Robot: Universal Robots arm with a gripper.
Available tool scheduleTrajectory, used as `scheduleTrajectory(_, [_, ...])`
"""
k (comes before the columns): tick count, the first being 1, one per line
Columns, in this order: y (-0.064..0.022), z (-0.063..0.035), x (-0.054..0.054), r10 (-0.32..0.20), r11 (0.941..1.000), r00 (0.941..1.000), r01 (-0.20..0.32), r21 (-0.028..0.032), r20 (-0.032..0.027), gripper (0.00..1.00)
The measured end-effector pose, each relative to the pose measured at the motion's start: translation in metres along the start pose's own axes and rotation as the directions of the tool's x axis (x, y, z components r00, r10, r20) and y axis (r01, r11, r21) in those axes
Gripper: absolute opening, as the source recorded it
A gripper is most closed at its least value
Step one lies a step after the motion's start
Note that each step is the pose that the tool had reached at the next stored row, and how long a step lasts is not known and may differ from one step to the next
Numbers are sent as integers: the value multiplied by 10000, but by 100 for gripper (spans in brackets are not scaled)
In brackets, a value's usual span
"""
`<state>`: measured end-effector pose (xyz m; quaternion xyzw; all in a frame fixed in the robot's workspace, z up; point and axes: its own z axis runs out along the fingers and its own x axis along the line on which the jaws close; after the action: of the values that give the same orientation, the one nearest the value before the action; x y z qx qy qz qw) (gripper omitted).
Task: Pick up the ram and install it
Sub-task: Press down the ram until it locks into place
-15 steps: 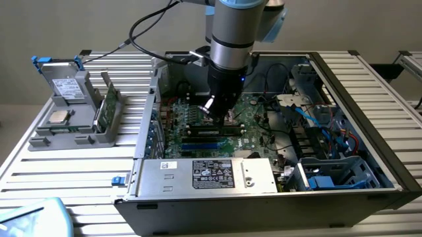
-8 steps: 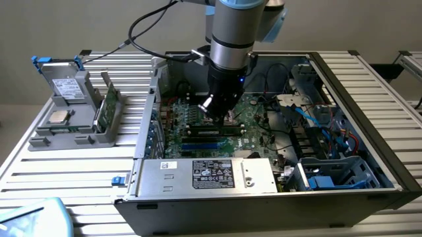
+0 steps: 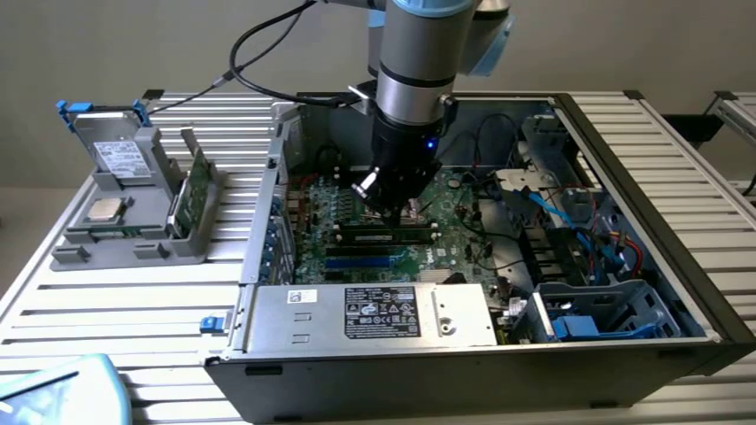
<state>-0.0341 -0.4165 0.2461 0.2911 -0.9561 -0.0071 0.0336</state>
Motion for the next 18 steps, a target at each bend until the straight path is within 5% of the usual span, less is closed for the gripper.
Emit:
scheduleTrajectory(9, [0, 0, 0, 1177, 9930, 9930, -1177, -73, 35, 11])
scheduleTrajectory(18, [0, 0, 0, 2360, 9717, 9717, -2359, -149, 60, 11])
